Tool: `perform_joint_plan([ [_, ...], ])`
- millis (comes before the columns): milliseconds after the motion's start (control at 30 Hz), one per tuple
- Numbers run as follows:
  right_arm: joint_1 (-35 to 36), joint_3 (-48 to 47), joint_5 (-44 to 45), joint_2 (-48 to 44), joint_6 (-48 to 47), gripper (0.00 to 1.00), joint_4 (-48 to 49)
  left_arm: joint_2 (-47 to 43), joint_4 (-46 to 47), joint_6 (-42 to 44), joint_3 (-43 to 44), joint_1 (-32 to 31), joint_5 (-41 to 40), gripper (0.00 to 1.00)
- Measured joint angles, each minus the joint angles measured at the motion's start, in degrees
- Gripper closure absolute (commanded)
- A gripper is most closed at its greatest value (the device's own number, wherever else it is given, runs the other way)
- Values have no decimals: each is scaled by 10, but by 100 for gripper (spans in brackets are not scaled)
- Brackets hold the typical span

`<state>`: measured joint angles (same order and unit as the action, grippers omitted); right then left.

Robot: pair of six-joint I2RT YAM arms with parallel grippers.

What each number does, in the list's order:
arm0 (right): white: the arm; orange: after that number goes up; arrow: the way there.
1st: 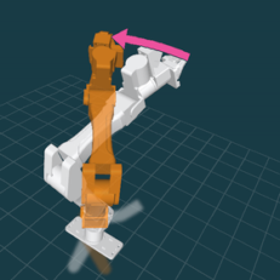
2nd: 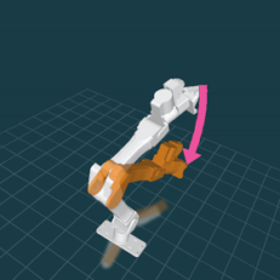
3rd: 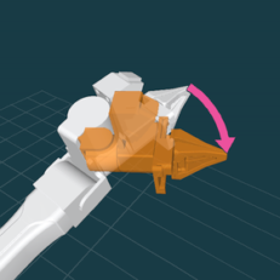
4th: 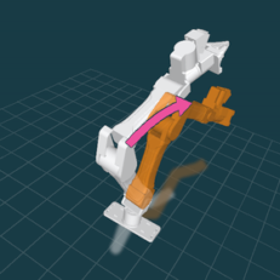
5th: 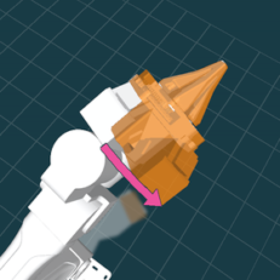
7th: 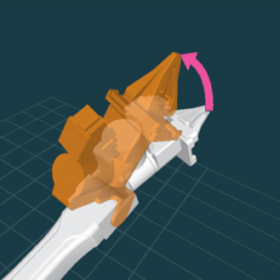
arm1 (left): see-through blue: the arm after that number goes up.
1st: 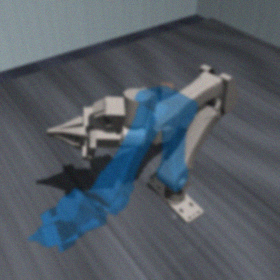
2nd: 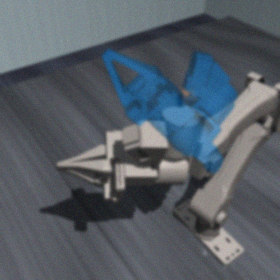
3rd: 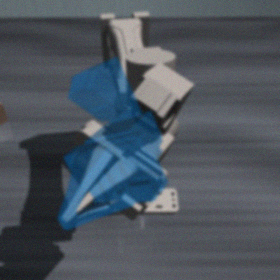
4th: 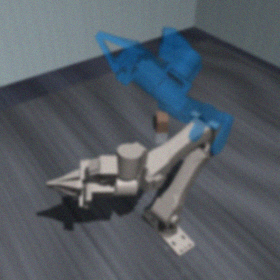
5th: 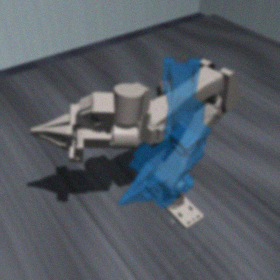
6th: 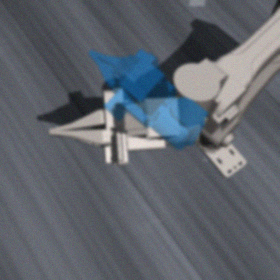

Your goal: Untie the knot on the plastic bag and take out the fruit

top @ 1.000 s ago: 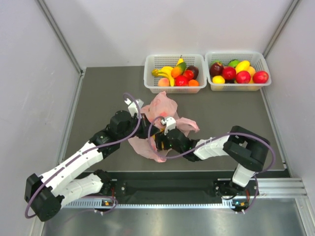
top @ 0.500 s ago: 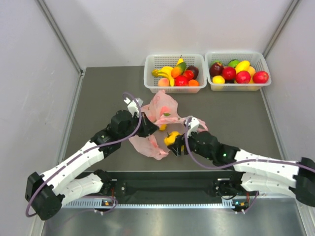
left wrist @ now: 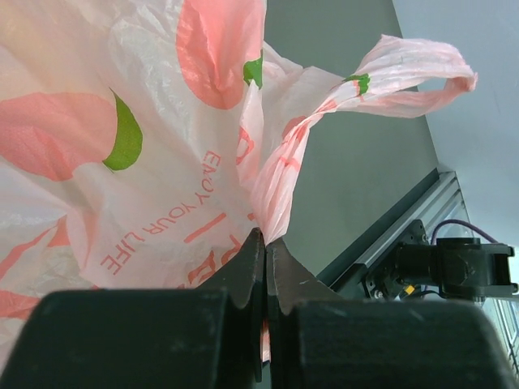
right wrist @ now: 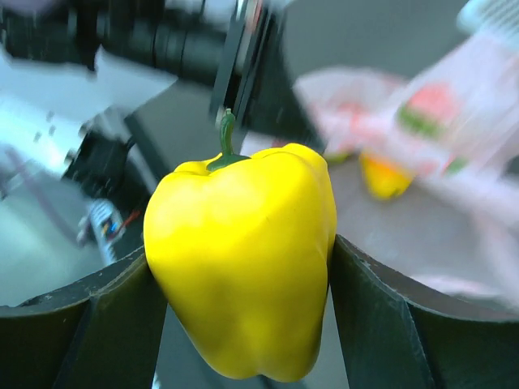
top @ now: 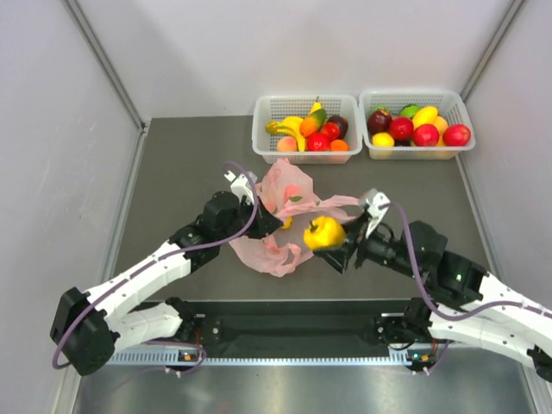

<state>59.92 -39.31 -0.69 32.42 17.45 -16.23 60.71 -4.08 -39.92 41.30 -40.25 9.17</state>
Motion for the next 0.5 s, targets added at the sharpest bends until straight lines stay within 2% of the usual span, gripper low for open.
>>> perform_joint_plan([
  [167, -22, -158, 91, 156, -59, 100, 19, 0, 13, -1, -17, 0, 4, 100],
  [300, -102, -256, 144, 296, -91, 100, 49, 1, 23, -2, -28, 0, 10, 100],
  [500, -224, -361, 155, 478, -118, 100, 79, 3, 41, -5, -39, 0, 29, 100],
])
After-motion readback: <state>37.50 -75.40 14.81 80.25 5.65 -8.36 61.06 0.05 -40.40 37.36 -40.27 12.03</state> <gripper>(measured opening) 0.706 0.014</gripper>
